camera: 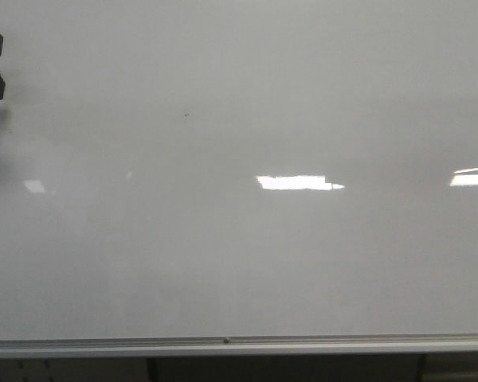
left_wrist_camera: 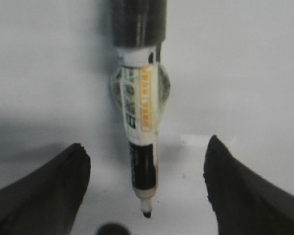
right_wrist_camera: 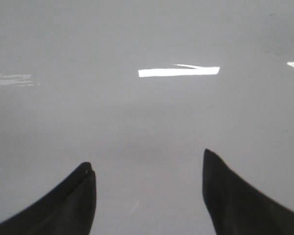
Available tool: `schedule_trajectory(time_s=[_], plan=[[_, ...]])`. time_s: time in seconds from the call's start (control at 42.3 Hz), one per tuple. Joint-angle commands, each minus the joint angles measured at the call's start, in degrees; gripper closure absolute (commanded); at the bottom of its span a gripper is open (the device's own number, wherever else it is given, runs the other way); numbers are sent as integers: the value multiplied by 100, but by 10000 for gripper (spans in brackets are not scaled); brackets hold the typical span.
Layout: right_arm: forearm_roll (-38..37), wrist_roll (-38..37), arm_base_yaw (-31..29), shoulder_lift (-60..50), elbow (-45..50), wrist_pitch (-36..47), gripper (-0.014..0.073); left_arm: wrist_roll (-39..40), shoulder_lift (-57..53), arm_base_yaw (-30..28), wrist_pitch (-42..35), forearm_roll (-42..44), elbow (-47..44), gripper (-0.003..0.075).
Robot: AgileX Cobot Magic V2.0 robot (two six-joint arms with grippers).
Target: Write number 2 on whiteboard
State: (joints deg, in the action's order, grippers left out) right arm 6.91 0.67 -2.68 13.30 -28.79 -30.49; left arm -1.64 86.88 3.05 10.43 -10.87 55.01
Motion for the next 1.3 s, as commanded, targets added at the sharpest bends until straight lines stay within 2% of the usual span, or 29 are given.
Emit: schedule_trajectory(time_s=[0.0,0.165,0.236,0.331,0.449,0.544,0.78,0.898,0.993,1.111,1.277], plan=[[4,6,-18,99,-197,396,99,51,-3,-6,-440,-67,296,260],[4,6,-18,99,-197,396,99,51,134,-6,-441,-75,361,265],[4,6,-18,99,-197,396,99,51,134,-6,-416,-75,361,303],[4,6,-18,99,-197,403,99,51,134,-6,-416,-75,361,414],[4,6,-18,99,-197,403,99,51,134,-6,-439,-75,361,624],[4,6,-18,99,-197,403,99,51,134,-6,-439,-75,361,738],[4,6,-18,99,-197,403,99,-18,17,63,-5,-48,403,739],[4,6,-18,99,-197,384,99,-614,-250,338,489,-38,422,739],[4,6,-18,99,-197,373,99,-1033,-380,674,1275,-38,572,739],[4,6,-18,101,-197,360,99,-1425,-408,1119,2633,-79,899,739],[4,6,-18,101,-197,333,99,-2164,-408,1629,4134,-513,1221,739]])
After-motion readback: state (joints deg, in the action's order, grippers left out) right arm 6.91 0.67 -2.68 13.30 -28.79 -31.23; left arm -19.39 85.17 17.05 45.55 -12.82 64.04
